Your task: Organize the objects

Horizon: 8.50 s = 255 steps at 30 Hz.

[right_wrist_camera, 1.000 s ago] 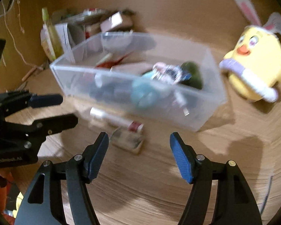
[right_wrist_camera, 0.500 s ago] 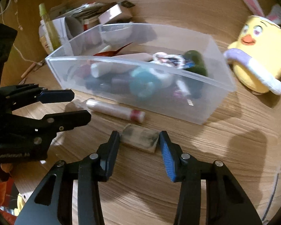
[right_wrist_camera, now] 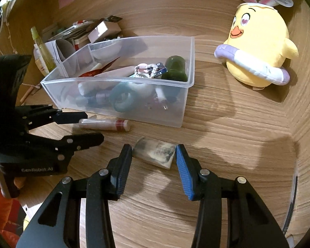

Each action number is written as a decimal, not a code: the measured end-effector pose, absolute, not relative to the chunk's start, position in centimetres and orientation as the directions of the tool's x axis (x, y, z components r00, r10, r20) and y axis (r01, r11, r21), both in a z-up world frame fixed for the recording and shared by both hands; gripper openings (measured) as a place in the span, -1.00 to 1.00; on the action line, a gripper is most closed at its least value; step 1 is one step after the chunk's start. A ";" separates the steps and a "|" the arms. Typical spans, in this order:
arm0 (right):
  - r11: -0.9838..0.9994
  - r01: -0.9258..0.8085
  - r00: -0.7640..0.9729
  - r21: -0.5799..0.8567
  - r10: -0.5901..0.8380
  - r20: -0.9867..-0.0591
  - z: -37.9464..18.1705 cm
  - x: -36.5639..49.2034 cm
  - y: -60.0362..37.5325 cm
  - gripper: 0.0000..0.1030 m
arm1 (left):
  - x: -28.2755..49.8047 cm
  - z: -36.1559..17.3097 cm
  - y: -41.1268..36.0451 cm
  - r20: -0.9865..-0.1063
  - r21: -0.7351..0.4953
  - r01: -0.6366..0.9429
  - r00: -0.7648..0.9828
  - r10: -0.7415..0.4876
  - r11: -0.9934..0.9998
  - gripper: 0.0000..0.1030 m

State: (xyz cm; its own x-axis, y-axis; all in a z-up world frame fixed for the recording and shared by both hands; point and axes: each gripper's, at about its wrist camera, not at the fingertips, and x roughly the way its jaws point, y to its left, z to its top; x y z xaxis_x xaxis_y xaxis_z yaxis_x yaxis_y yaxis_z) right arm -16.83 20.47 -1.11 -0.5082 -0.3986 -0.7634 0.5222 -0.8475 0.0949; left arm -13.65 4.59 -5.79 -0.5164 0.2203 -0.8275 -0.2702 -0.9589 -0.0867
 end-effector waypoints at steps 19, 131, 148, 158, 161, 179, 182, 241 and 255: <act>-0.863 0.489 -0.535 0.125 -0.410 -0.739 -0.6 -16.4 22.7 -0.22 | -13.6 -6.1 9.7 -0.833 -0.006 -0.413 -0.501 0.233 -0.911 -0.57; -0.828 0.547 -0.672 -0.122 -0.347 -0.655 3.9 -20.5 13.3 0.34 | -12.5 1.9 -3.0 -0.621 -0.176 -0.011 -0.775 0.119 -0.984 0.51; -0.858 0.507 -0.723 -0.081 -0.373 -0.581 6.1 -15.3 16.8 0.88 | -9.6 3.0 -2.2 -0.557 -0.113 -0.021 -0.827 0.081 -0.993 0.86; -0.866 0.496 -0.729 -0.057 -0.380 -0.569 6.0 -13.9 17.9 0.93 | -9.3 2.3 -1.9 -0.568 -0.112 -0.030 -0.818 0.089 -0.993 0.87; -0.867 0.495 -0.727 -0.054 -0.380 -0.572 5.9 -13.7 18.1 0.94 | -9.4 1.9 -1.8 -0.577 -0.117 -0.029 -0.811 0.092 -0.993 0.87; -0.865 0.499 -0.718 -0.043 -0.386 -0.580 5.7 -13.6 18.0 0.94 | -9.8 1.4 -1.8 -0.588 -0.131 -0.026 -0.803 0.098 -0.991 0.87; -0.865 0.501 -0.714 -0.037 -0.389 -0.583 5.6 -13.6 18.0 0.94 | -9.8 1.4 -1.7 -0.588 -0.137 -0.030 -0.802 0.106 -0.990 0.87; -0.863 0.504 -0.714 -0.033 -0.395 -0.578 5.9 -13.7 17.8 0.95 | -9.8 1.3 -1.8 -0.587 -0.170 -0.038 -0.798 0.132 -0.985 0.89; -0.864 0.503 -0.698 -0.017 -0.395 -0.597 5.2 -14.2 17.8 0.95 | -9.6 1.5 -1.2 -0.570 -0.137 -0.050 -0.813 0.119 -0.989 0.89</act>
